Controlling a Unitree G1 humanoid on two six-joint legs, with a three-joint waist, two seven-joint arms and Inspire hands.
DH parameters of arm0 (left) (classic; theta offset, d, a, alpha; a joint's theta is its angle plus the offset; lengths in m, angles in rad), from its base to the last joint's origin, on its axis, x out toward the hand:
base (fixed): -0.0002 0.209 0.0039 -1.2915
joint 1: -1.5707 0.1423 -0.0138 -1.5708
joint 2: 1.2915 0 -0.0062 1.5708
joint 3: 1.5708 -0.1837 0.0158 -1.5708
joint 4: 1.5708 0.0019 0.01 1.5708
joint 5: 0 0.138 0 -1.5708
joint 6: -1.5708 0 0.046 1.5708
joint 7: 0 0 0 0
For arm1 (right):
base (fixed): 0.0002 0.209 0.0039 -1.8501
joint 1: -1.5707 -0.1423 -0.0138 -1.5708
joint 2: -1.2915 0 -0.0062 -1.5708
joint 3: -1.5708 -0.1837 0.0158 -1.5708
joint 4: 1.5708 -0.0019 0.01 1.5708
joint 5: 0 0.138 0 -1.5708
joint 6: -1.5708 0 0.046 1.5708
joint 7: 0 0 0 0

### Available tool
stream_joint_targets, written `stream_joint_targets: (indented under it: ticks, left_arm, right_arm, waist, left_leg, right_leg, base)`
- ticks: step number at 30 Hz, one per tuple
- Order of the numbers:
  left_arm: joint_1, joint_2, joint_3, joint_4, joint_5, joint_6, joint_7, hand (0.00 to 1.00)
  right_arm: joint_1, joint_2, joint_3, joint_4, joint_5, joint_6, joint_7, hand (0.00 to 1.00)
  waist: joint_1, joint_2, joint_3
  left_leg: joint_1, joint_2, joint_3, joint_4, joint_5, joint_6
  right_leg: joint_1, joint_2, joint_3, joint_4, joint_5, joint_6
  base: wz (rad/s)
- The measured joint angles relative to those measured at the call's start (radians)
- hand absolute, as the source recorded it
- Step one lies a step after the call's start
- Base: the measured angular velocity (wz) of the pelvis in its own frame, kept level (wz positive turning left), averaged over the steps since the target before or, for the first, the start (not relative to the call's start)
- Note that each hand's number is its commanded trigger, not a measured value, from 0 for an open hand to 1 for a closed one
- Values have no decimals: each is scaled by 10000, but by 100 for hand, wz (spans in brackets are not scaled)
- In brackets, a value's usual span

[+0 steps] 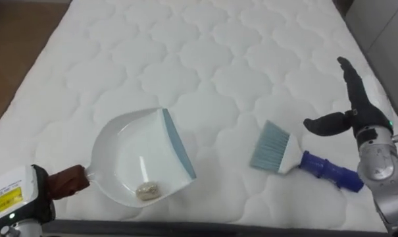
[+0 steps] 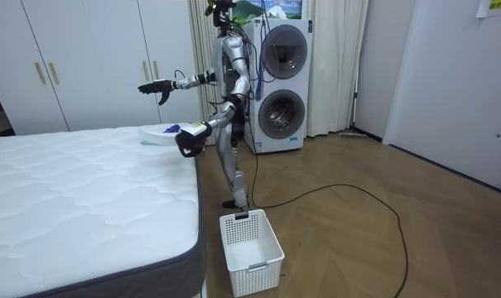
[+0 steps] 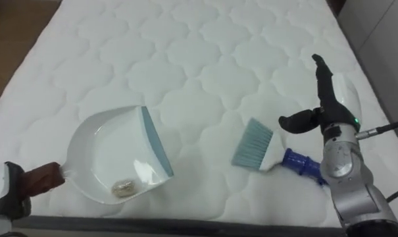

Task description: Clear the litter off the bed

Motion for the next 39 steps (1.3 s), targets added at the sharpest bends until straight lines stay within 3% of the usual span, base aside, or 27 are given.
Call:
stream_joint_targets:
  ticks: [3, 8, 11, 15, 17, 20, 21, 23, 25, 27, 28, 29, 30, 33, 36, 38, 39]
  left_arm:
    - [-16, -17, -47, -3, -16, -8, -158, 100]
    - [-11, -107, -31, -1, 2, -22, -378, 100]
    - [-25, -130, -7, -15, -1, -128, -415, 100]
    - [-14, -134, 29, -125, -14, -253, -579, 100]
    - [-16, -149, 164, -291, 66, -425, -628, 100]
    - [-28, -185, 357, -771, 105, -615, -819, 100]
    - [-51, -181, 389, -981, 97, -682, -881, 100]
    - [-109, -184, 364, -1134, 88, -715, -973, 100]
    - [-105, -180, 331, -1150, 64, -680, -1019, 100]
    - [-112, -169, 353, -1163, 61, -669, -1020, 100]
    - [-107, -165, 357, -1151, 68, -661, -1024, 100]
    - [-96, -182, 357, -1131, 70, -659, -1024, 100]
    - [-27, -193, 347, -1147, 76, -677, -1030, 100]
    - [-27, -212, 387, -1210, 92, -691, -1031, 100]
    - [110, -289, 404, -1216, 67, -639, -1049, 100]
    - [119, -352, 397, -1264, 60, -649, -1057, 100]
    - [120, -390, 386, -1319, 87, -651, -1062, 100]
  right_arm:
    - [36, -1, 2, 25, 255, 0, -14, 0]
    - [41, 0, -10, 108, 951, 32, -2, 0]
    - [45, 1, -127, 108, 1304, 90, -2, 0]
    - [65, 26, -317, 11, 1338, 92, -12, 0]
    - [66, 112, -317, -1, 1368, 91, -11, 0]
    - [211, 140, -372, -52, 1339, 91, -12, 0]
    - [383, 171, -477, -178, 1312, 92, -13, 0]
    - [824, 176, -683, -693, 1309, 92, -14, 0]
    - [1389, 187, -712, -1424, 1276, 87, -23, 0]
    - [1566, 192, -712, -1880, 1274, -31, -4, 0]
    - [1626, 199, -711, -2042, 1281, -117, -5, 0]
    - [1664, 200, -711, -2080, 1279, -137, -6, 0]
    - [1793, 207, -714, -2167, 1285, -151, -22, 0]
    - [1769, 216, -723, -2236, 1279, -170, 55, 0]
    - [1778, 228, -723, -2278, 1395, -168, 270, 0]
    - [1782, 229, -721, -2375, 1622, -168, 320, 0]
    - [1791, 239, -718, -2420, 1776, -168, 320, 0]
  waist:
    - [-277, -71, 32]
    - [-305, -35, 54]
    - [-213, 56, 52]
    - [30, 338, 26]
    - [35, 447, -33]
    - [-100, 472, -35]
    - [-136, 479, -36]
    - [-265, 478, -35]
    - [-377, 448, -26]
    - [-354, 399, 13]
    - [-323, 298, 54]
    - [-323, 275, 74]
    - [-345, 181, -31]
    - [29, 168, -13]
    - [348, 169, -11]
    - [358, 163, -12]
    - [243, 140, -9]
  left_leg:
    - [-123, 18, 223, 228, -100, 56]
    - [-532, 33, -197, 673, -280, 81]
    - [-519, -2, -198, 679, -287, 95]
    - [-479, -94, -186, 665, -239, 179]
    - [-491, -168, -164, 609, -202, 241]
    - [-504, -315, -433, 606, -153, 319]
    - [-477, -428, -846, 608, -121, 360]
    - [-400, -642, -1611, 613, -88, 404]
    - [-145, -888, -2768, 628, -19, 440]
    - [-175, -987, -3414, 625, 33, 369]
    - [-153, -1090, -3657, 674, 98, 327]
    - [-147, -1142, -3797, 723, 103, 321]
    - [-162, -1125, -3611, 663, 115, 289]
    - [-298, -784, -2626, 560, 81, 229]
    - [-428, -797, -2692, 511, 65, 196]
    - [-614, -790, -2490, 579, 65, 197]
    - [-770, -735, -2113, 646, 69, 206]
  right_leg:
    - [190, -24, -31, 22, -154, 92]
    - [279, -6, -534, -3, -191, 117]
    - [488, -35, -792, -181, -215, 160]
    - [658, -138, -961, -150, -247, 263]
    - [723, -246, -1082, -56, -318, 373]
    - [887, -347, -1044, 134, -405, 516]
    - [960, -363, -918, 282, -409, 522]
    - [1035, -323, -266, 690, -459, 587]
    - [763, -176, 1034, 1248, -722, 615]
    - [316, 102, 1916, 668, -691, 582]
    - [77, 128, 2228, 128, -323, 609]
    - [12, 90, 2200, 189, 78, 449]
    - [241, -23, 2016, 162, -21, 409]
    - [304, 82, 1754, -7, -91, 334]
    - [312, 128, 1501, -28, -189, 297]
    - [331, 5, 1065, -29, -259, 305]
    - [353, -31, 775, -29, -319, 328]
  base:
    - [61]
    - [38]
    - [31]
    - [28]
    - [48]
    - [76]
    - [107]
    - [119]
    - [109]
    - [90]
    - [94]
    - [98]
    - [86]
    - [50]
    - [29]
    - [63]
    - [86]
